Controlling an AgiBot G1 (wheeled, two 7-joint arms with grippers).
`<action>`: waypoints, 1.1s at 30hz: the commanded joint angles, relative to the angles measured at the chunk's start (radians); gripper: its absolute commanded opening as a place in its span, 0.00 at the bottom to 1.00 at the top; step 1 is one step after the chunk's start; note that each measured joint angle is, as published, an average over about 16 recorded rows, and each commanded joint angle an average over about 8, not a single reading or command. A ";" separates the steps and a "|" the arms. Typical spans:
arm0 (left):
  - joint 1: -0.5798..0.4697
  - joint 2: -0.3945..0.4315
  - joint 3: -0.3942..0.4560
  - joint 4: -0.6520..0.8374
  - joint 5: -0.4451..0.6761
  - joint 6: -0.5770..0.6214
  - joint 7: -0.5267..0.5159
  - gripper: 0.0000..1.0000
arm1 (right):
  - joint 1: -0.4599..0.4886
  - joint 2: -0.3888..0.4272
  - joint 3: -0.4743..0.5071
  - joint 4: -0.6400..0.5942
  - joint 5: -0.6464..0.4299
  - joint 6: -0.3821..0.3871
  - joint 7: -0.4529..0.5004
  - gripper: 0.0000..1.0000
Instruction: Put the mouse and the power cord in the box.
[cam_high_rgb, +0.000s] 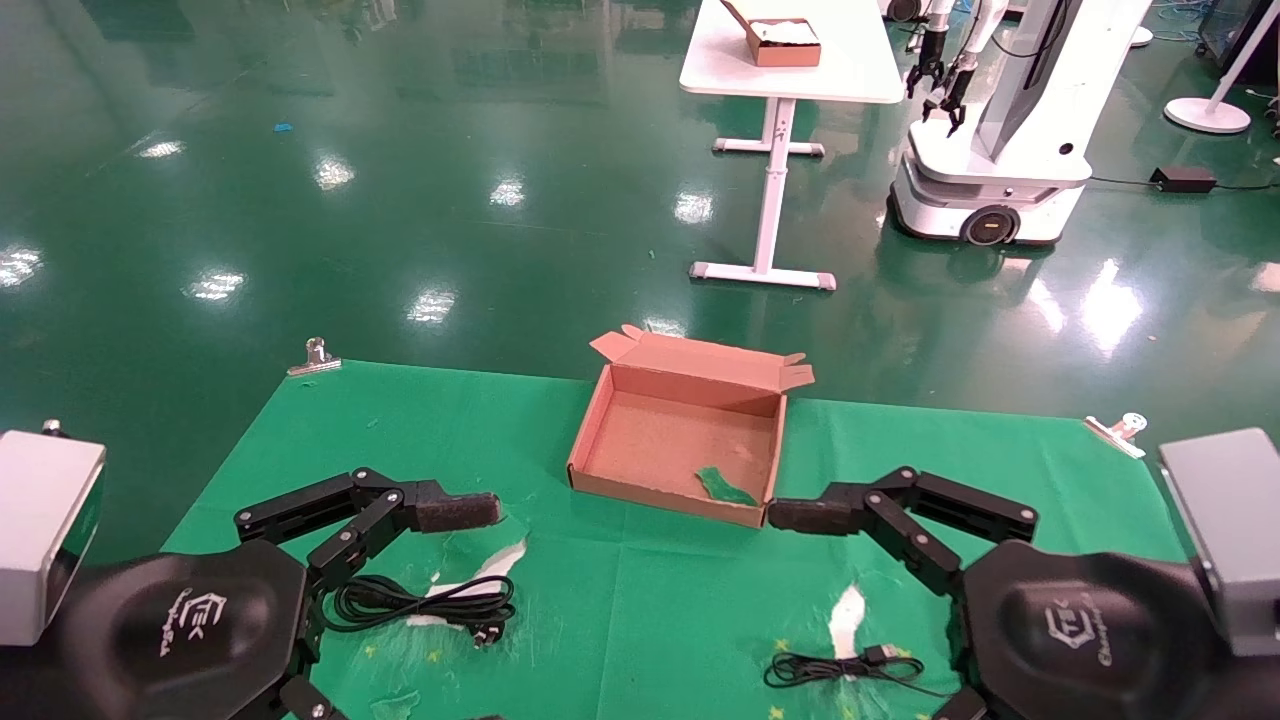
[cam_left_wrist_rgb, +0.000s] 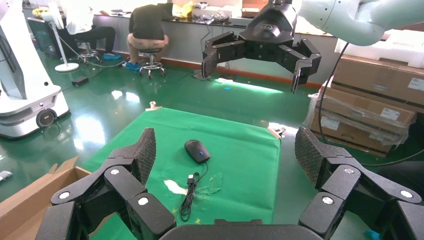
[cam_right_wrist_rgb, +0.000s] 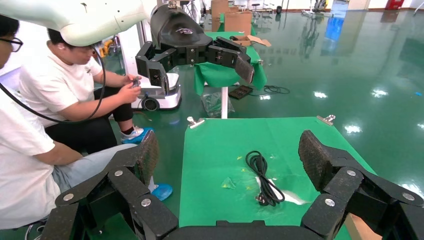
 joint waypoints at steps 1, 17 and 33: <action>0.000 0.000 0.000 0.000 0.000 0.000 0.000 1.00 | 0.000 0.000 0.000 0.000 0.000 0.000 0.000 1.00; 0.000 0.000 0.000 0.000 0.000 0.000 0.000 1.00 | 0.000 0.000 0.000 0.000 0.000 0.000 0.000 1.00; 0.000 0.000 0.000 0.000 0.000 0.000 0.000 1.00 | 0.000 0.000 0.000 0.000 0.000 0.000 0.000 1.00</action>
